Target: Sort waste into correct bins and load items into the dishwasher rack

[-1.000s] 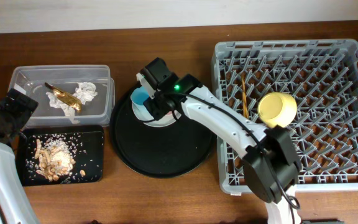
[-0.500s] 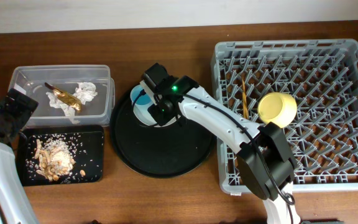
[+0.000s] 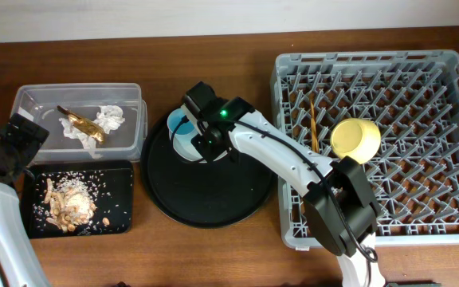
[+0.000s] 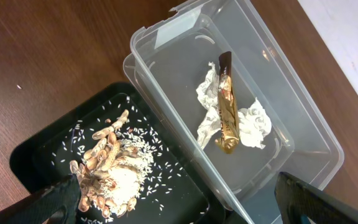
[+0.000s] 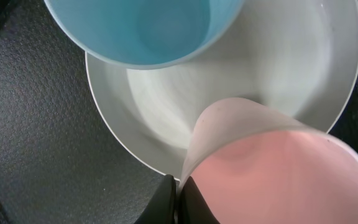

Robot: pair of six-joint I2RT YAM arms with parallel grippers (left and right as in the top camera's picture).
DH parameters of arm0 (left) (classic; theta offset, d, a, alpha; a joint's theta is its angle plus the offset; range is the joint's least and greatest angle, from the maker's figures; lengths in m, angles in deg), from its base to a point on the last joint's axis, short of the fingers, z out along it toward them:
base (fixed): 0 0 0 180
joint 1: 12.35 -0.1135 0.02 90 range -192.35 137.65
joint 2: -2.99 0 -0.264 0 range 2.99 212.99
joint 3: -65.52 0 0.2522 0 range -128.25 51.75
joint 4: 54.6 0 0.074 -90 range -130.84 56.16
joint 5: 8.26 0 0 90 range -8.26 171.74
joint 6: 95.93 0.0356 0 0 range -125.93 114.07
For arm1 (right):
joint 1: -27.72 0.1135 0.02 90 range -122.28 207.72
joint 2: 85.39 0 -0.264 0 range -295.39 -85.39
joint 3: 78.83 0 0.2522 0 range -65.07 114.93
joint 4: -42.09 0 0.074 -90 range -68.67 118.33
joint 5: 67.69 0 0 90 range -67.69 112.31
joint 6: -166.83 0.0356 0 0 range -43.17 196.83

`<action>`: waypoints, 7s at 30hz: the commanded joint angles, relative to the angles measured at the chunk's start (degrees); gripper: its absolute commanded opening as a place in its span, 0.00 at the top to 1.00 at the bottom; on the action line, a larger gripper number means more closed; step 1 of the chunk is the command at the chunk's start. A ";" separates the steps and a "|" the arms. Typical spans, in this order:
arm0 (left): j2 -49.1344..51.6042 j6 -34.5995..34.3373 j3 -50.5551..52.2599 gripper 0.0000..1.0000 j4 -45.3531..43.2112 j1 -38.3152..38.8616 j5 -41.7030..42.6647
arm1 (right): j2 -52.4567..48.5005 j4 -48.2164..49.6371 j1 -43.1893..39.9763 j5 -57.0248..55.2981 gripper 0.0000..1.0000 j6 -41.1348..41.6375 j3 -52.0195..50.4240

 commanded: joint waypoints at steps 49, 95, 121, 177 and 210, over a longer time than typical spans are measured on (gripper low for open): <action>-0.13 0.11 -0.76 0.01 0.09 -0.20 -0.22 | 15.10 -25.29 -33.03 25.66 0.70 -11.98 17.03; -0.13 0.11 -0.76 0.01 0.09 -0.20 -0.22 | 12.00 -23.89 -32.37 53.64 0.96 -18.45 5.35; -0.13 0.11 -0.76 0.01 0.09 -0.20 -0.22 | 25.62 -14.49 -51.01 47.21 0.83 -22.73 -20.85; -0.13 0.11 -0.76 0.01 0.09 -0.20 -0.22 | 20.55 -6.05 -37.31 18.29 0.96 -42.51 -9.66; -0.13 0.11 -0.76 0.01 0.09 -0.20 -0.22 | 23.87 3.63 -39.52 37.18 0.96 -13.86 -30.58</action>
